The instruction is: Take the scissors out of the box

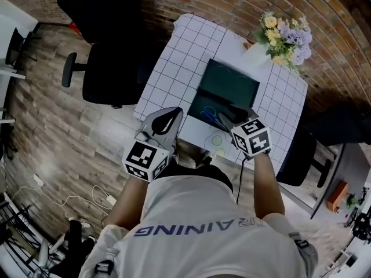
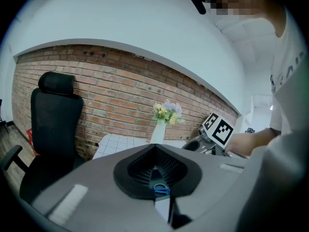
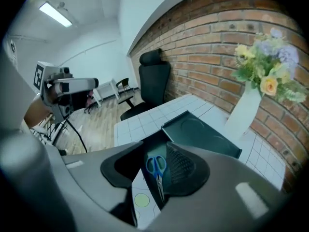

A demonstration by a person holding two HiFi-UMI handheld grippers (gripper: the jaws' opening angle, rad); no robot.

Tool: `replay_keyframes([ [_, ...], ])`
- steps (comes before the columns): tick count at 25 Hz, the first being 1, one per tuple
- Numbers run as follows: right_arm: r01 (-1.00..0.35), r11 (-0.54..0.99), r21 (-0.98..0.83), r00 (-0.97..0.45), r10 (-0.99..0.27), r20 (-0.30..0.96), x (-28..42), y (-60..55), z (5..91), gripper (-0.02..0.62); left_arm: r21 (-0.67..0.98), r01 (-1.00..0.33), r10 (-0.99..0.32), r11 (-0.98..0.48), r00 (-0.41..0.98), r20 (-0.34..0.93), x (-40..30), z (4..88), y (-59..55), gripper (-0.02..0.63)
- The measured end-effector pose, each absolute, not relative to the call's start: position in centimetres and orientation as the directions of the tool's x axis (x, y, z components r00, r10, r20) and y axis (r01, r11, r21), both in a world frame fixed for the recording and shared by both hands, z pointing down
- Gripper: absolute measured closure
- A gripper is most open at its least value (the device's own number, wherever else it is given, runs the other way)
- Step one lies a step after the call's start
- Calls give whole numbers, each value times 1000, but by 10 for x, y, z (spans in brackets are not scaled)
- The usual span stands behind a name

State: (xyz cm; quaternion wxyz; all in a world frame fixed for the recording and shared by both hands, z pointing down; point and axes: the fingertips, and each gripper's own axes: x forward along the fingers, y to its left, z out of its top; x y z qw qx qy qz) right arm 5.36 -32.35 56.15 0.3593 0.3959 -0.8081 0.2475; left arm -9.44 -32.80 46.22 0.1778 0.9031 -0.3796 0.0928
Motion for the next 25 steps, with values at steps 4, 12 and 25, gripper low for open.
replay_keyframes([
  [4,-749,655,-101,-384,-304,872,40,-319,605,426,255,-747,-677,-614,665,316,-105,469,-329,603],
  [12,-650,754,-94,-270,-113,956,15,-320,673,440,288,-797,-719,-531,603,344,-135,487,-326,603],
  [25,-650,753,-101,-155,0,988,14,-326,729,440,305,-822,-735,-480,567,371,-158,503,-329,603],
])
